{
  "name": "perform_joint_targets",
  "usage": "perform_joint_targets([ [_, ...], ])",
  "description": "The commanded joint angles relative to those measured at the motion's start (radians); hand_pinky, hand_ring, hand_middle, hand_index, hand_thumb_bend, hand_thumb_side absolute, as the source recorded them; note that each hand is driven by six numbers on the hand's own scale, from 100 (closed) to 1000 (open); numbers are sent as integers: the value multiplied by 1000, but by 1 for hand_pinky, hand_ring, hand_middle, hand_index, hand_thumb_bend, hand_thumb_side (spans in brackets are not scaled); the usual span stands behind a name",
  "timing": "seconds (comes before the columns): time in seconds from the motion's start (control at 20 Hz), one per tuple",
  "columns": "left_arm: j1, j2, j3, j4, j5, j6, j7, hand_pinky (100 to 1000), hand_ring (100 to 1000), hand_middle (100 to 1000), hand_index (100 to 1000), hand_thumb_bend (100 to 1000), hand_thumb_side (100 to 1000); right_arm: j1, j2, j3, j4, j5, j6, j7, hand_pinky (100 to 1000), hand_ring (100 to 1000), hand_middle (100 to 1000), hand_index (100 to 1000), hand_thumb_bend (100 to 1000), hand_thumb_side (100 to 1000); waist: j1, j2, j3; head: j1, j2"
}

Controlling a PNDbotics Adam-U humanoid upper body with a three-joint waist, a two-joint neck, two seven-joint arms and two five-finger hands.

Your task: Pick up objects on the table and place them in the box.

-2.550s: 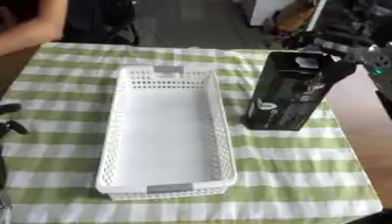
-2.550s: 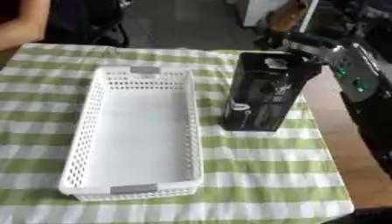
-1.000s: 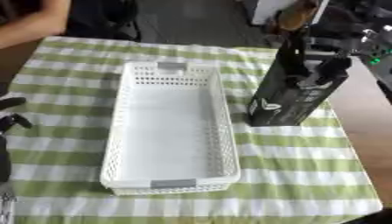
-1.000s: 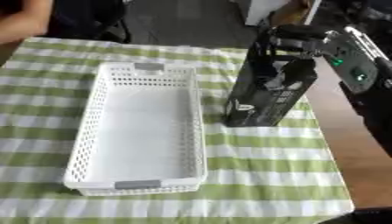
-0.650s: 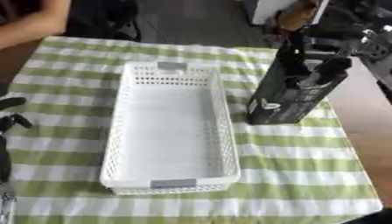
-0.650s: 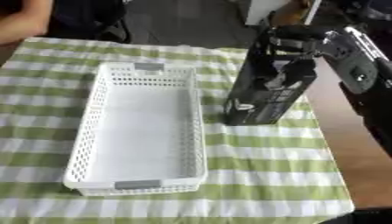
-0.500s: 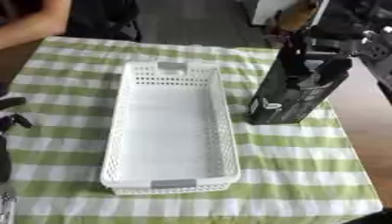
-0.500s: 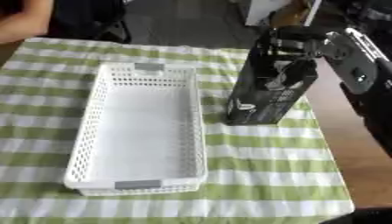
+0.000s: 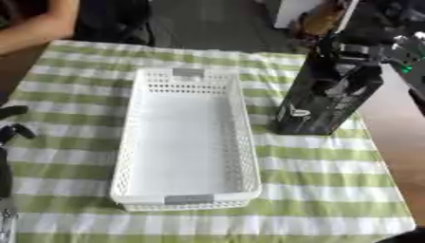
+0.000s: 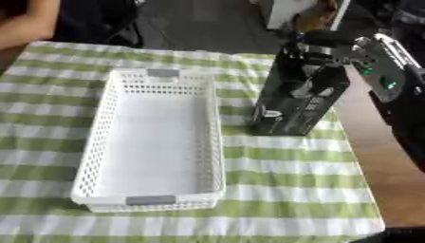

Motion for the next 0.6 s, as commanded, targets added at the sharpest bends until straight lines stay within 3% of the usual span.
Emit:
perform_joint_targets([
  [0.05,-5,18,-1,-12,-3,0,-2,315,577,712,638,100,1000,0,-18,-5,6,23,-184,163,330,474,456,591,126,390,6,-9,-1,6,-4],
  [0.25,-5,18,-1,-12,-3,0,-2,315,577,712,638,100,1000,1,-27,-19,-31,20,-172,127,271,430,407,541,100,412,6,-10,-1,6,-5],
  [0.6,-5,17,-1,-10,-3,1,-3,315,577,712,637,100,1000,-3,-35,-41,-94,17,-142,78,258,423,397,530,100,425,6,-12,0,7,-8],
])
